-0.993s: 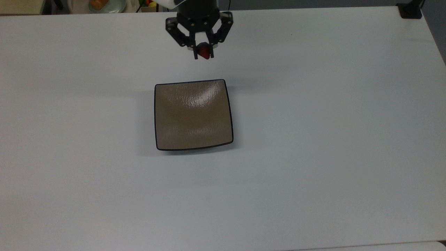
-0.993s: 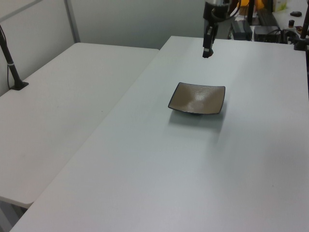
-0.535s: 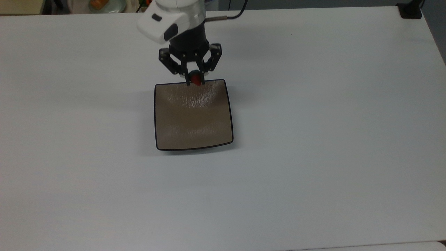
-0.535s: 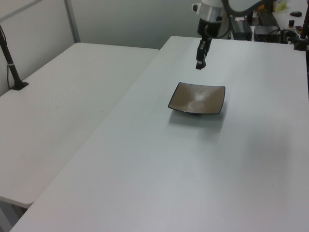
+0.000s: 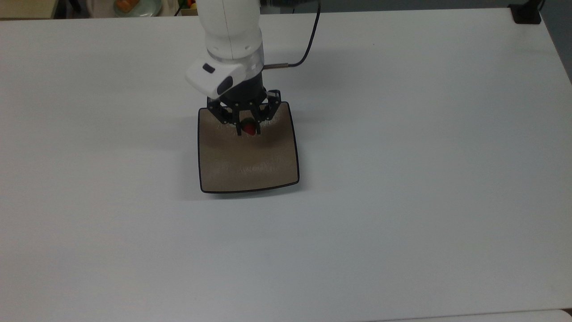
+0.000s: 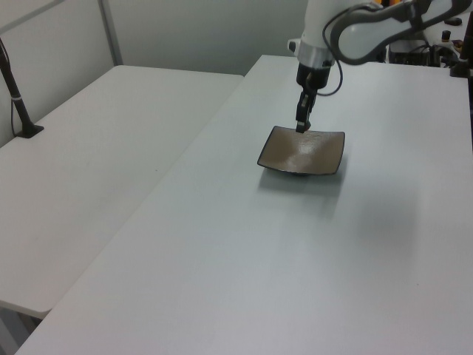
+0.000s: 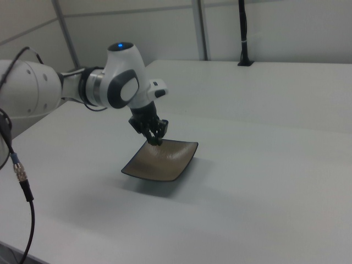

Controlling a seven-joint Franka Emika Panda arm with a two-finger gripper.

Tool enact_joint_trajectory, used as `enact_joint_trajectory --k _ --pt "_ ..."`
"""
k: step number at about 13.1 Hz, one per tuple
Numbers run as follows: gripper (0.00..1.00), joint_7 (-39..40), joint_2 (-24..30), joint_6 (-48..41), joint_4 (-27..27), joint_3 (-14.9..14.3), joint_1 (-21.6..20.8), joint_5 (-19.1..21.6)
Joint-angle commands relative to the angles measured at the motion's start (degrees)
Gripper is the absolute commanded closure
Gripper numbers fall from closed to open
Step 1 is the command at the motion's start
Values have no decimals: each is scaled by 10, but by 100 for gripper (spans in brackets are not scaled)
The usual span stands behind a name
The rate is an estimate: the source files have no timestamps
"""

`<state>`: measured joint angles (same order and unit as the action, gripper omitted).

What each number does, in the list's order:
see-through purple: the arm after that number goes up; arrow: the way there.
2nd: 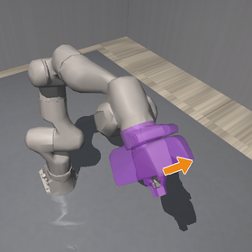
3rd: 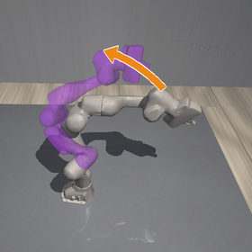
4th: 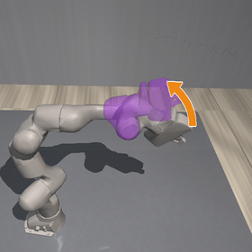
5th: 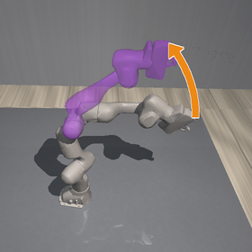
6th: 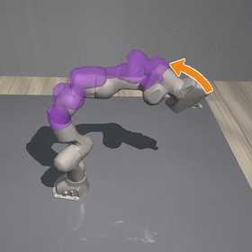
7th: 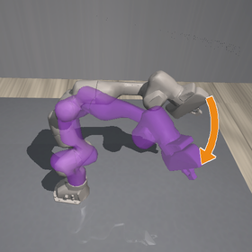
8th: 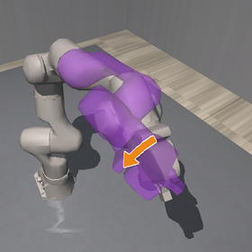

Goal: Strawberries on a ceramic plate
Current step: 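Lower the held strawberry onto the center of the plate, then open the gripper to release the strawberry on the plate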

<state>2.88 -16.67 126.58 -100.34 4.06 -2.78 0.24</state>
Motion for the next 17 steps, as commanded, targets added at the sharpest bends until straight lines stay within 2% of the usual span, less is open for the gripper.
enact_joint_trajectory --k 1,6,7,9,10,11,12,17 --pt "63 0 -21 52 -15 -1 -5 -10" --pt "63 0 -44 114 -29 -1 -6 -10" --pt "60 0 -49 115 -29 -1 -10 -10" --pt "44 0 -51 115 -29 -1 -13 -10" --pt "21 0 -51 115 -29 -1 -13 -10" --pt "4 0 -51 115 -29 -1 -13 -10" --pt "0 0 -51 114 -29 -1 -13 -10" --pt "0 -1 -20 76 -23 -1 -13 -10"
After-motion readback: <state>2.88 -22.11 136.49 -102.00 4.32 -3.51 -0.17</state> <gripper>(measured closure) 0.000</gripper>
